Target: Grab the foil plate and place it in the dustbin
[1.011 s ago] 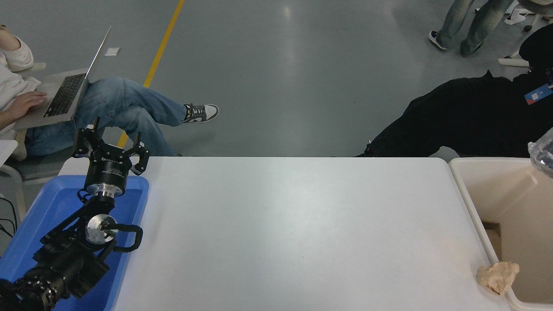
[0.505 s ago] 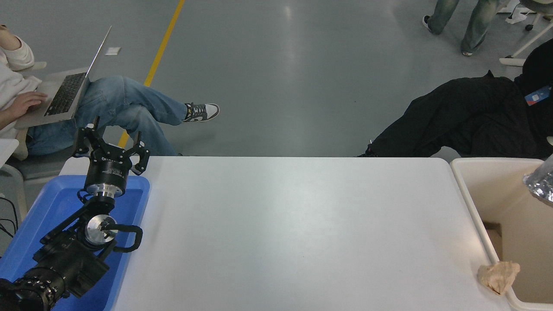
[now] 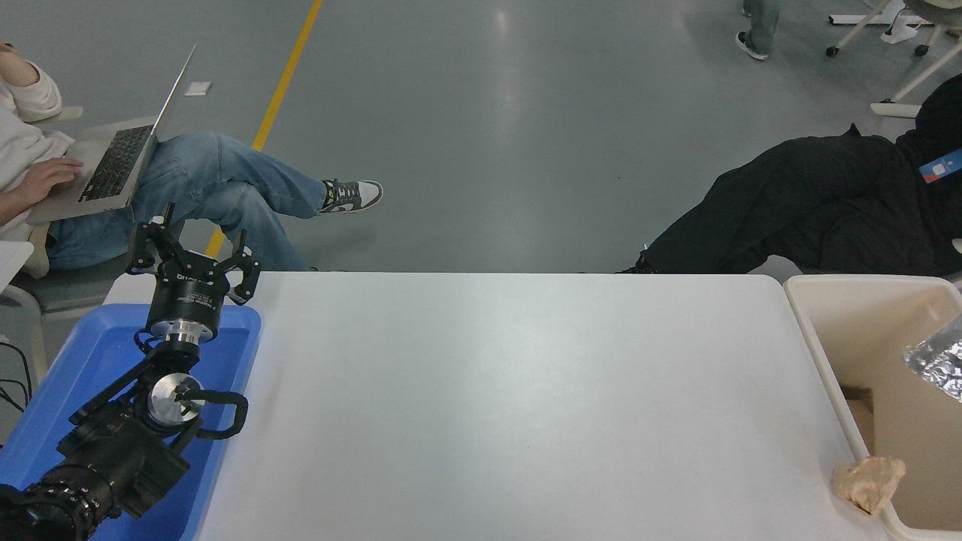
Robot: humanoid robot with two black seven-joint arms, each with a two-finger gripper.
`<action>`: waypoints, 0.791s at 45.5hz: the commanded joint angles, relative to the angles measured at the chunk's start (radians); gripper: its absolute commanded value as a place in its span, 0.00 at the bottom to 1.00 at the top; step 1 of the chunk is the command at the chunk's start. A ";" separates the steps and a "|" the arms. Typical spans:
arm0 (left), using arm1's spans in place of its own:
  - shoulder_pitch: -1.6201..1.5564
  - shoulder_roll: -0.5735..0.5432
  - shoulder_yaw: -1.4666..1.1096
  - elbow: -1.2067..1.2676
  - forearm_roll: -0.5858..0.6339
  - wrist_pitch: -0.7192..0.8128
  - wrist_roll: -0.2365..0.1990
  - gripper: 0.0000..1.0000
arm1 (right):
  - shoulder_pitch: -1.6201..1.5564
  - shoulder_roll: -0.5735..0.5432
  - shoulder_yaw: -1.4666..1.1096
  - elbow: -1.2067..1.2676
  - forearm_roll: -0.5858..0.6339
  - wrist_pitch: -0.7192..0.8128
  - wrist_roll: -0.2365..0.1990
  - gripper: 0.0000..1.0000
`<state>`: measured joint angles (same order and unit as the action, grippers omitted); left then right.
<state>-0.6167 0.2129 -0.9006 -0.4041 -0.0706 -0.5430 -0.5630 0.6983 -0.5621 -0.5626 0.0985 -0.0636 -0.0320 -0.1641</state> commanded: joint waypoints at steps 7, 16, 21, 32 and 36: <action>0.000 -0.001 0.000 0.001 0.000 0.000 0.000 0.99 | -0.039 0.027 0.010 -0.026 0.018 -0.028 0.000 0.00; 0.000 0.000 0.000 0.001 0.000 0.000 0.000 0.99 | -0.020 0.025 -0.002 -0.034 0.018 -0.083 0.000 0.60; 0.000 0.000 0.000 0.001 0.000 0.000 0.000 0.99 | -0.017 0.022 0.000 -0.025 0.018 -0.121 0.000 0.66; -0.002 0.000 0.000 -0.001 0.000 0.000 0.000 0.99 | 0.007 0.022 0.010 0.012 0.018 -0.121 0.000 0.72; 0.000 0.000 0.000 -0.001 0.000 0.000 0.000 0.99 | 0.067 -0.015 -0.006 0.102 0.015 -0.120 0.000 0.74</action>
<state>-0.6169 0.2128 -0.9006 -0.4044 -0.0705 -0.5430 -0.5630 0.6918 -0.5399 -0.5574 0.0934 -0.0464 -0.1400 -0.1634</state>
